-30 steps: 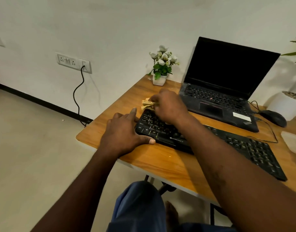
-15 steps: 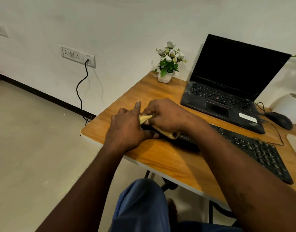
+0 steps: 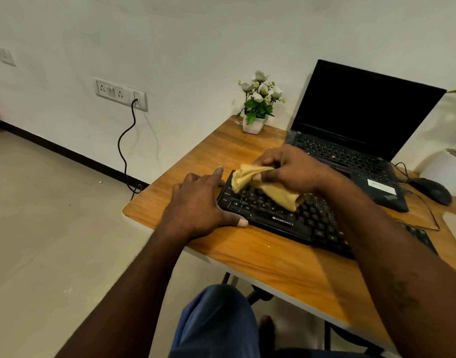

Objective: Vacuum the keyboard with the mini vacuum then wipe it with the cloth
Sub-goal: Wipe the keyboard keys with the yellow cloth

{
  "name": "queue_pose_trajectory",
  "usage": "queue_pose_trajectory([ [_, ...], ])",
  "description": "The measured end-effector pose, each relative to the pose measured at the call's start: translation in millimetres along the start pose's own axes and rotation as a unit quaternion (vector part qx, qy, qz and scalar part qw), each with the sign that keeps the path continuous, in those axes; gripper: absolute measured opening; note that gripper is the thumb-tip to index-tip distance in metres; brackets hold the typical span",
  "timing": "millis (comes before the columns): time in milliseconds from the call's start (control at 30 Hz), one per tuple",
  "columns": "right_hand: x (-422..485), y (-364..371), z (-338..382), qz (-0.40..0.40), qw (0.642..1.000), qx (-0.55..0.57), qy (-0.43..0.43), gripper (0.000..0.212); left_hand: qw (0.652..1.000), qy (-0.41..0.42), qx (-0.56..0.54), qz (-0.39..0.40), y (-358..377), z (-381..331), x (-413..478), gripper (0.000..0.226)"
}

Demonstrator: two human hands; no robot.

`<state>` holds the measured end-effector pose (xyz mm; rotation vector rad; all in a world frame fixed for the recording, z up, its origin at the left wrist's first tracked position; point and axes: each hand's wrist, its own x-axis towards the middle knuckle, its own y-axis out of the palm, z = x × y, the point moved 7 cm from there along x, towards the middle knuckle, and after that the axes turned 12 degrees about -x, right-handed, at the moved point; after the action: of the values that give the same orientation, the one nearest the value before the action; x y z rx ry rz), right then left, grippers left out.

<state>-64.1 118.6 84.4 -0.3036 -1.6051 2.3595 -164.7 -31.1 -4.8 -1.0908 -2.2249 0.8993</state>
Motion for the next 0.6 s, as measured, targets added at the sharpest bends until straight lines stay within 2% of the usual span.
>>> queue_pose_trajectory([
  [67, 11, -16, -21, -0.134, 0.986, -0.070, 0.074, 0.026, 0.999, -0.001, 0.003, 0.033, 3, -2, 8, 0.143],
  [100, 16, -15, -26, -0.152, 0.979, -0.099, 0.098, 0.030, 0.999, 0.000, 0.002, 0.048, 4, -4, 12, 0.146],
  [300, 44, 15, -14, -0.131, 0.976, -0.163, 0.067, 0.032, 0.990, 0.004, -0.020, 0.141, 7, -11, 28, 0.156],
  [500, 60, 25, 1, -0.073, 0.971, -0.229, -0.002, 0.032, 0.988, 0.012, -0.029, 0.149, 6, -13, 37, 0.159],
  [600, 62, 17, -13, -0.047, 0.975, -0.217, 0.025, 0.030, 0.987, 0.022, -0.039, 0.152, 8, -11, 43, 0.160],
])
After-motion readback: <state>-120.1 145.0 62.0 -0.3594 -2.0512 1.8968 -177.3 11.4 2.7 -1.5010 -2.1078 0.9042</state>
